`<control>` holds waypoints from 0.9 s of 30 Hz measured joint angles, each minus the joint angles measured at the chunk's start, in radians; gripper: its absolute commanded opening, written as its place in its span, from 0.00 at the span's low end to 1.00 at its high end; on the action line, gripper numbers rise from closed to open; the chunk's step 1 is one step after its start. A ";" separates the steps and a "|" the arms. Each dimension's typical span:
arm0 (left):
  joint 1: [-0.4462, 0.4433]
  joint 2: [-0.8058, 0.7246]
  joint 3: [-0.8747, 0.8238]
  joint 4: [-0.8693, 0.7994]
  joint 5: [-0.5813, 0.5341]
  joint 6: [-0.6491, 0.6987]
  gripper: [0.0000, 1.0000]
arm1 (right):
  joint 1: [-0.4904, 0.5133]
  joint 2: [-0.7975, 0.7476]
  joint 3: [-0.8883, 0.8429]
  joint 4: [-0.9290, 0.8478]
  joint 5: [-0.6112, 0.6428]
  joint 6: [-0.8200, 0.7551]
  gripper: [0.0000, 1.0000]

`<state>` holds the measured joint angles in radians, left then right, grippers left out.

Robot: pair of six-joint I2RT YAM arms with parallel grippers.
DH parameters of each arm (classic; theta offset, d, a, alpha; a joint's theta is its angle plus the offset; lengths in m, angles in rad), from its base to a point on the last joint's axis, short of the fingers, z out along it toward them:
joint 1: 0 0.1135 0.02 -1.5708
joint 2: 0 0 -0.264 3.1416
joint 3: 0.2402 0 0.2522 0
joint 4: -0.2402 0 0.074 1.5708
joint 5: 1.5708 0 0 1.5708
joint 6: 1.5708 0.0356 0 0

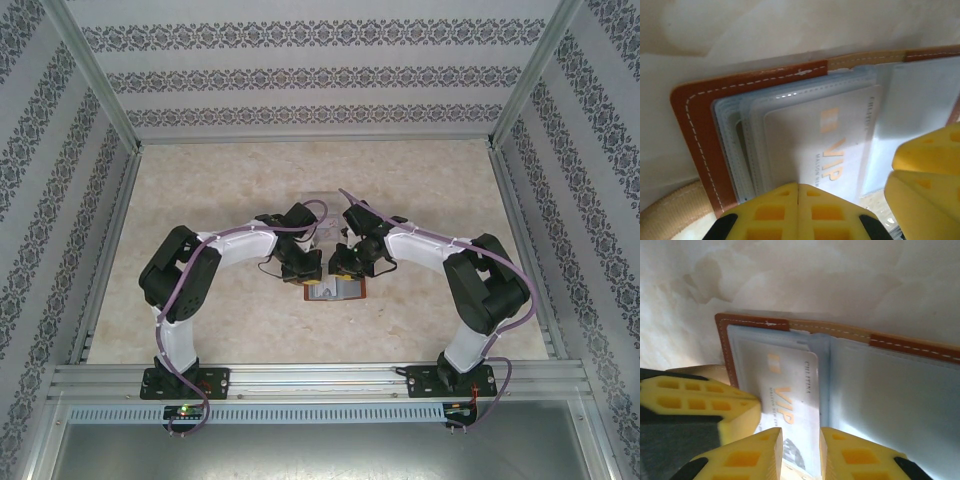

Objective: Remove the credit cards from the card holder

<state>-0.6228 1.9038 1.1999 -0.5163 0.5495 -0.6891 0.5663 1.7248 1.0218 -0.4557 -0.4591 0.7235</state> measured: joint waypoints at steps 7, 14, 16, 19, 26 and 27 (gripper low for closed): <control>0.000 0.001 -0.005 0.008 0.001 0.000 0.03 | 0.000 0.014 -0.011 0.052 -0.038 0.016 0.27; 0.000 0.001 -0.005 0.008 0.001 0.000 0.03 | 0.000 0.040 -0.011 0.076 -0.057 0.027 0.27; 0.000 0.001 -0.005 0.008 0.001 0.000 0.03 | 0.000 0.048 -0.012 0.080 -0.058 0.031 0.27; 0.000 0.001 -0.005 0.008 0.000 0.000 0.04 | 0.000 0.056 -0.015 0.088 -0.058 0.031 0.27; 0.000 0.001 -0.005 0.008 0.000 0.000 0.04 | 0.000 0.058 -0.016 0.087 -0.050 0.029 0.27; 0.000 0.001 -0.005 0.008 0.000 0.000 0.04 | 0.000 0.058 -0.016 0.086 -0.046 0.029 0.27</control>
<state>-0.6228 1.9045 1.1950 -0.5087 0.5495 -0.6888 0.5663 1.7832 1.0058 -0.3695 -0.5053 0.7528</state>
